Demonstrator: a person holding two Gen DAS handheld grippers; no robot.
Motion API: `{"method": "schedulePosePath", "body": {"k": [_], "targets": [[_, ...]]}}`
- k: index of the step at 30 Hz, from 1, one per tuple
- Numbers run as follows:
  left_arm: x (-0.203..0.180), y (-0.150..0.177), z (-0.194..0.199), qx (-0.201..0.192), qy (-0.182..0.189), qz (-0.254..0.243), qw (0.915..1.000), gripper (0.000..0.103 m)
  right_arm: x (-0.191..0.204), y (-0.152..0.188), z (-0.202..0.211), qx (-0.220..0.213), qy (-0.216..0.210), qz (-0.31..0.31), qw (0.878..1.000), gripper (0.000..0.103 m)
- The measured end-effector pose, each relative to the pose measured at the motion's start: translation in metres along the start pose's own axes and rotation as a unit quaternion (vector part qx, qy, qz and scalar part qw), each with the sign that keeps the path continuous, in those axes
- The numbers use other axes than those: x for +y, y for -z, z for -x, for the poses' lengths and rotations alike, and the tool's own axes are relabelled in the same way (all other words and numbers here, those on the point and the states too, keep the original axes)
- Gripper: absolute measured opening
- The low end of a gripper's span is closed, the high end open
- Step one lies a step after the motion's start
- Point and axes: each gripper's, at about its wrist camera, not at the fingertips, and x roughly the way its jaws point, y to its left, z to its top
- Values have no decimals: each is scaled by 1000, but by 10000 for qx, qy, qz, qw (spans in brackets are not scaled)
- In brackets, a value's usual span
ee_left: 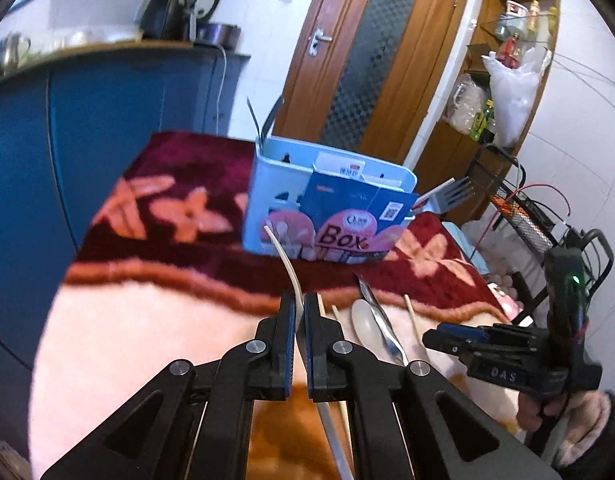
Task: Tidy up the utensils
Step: 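Grasp a wooden chopstick with the left tool and lift it, then close the right tool on a wooden chopstick while the left tool holds its chopstick, then carry both chopsticks over the caddy and lower them in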
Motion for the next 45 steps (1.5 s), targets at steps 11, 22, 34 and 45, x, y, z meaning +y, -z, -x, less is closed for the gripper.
{"method": "schedulePosePath", "body": {"k": [11, 22, 34, 45], "targets": [[4, -3, 3, -95, -45, -172, 9998, 4, 5, -25, -33, 1208, 41, 47, 9927, 15], [-4, -9, 9, -334, -71, -326, 9989, 4, -10, -24, -24, 1050, -269, -332, 9936, 6], [-19, -40, 11, -830, -159, -508, 9951, 4, -3, -29, 50, -1174, -645, -226, 9907, 6], [-40, -96, -3, -1408, -311, -854, 9859, 4, 12, -70, 69, -2230, -588, -18, 9730, 6]]}}
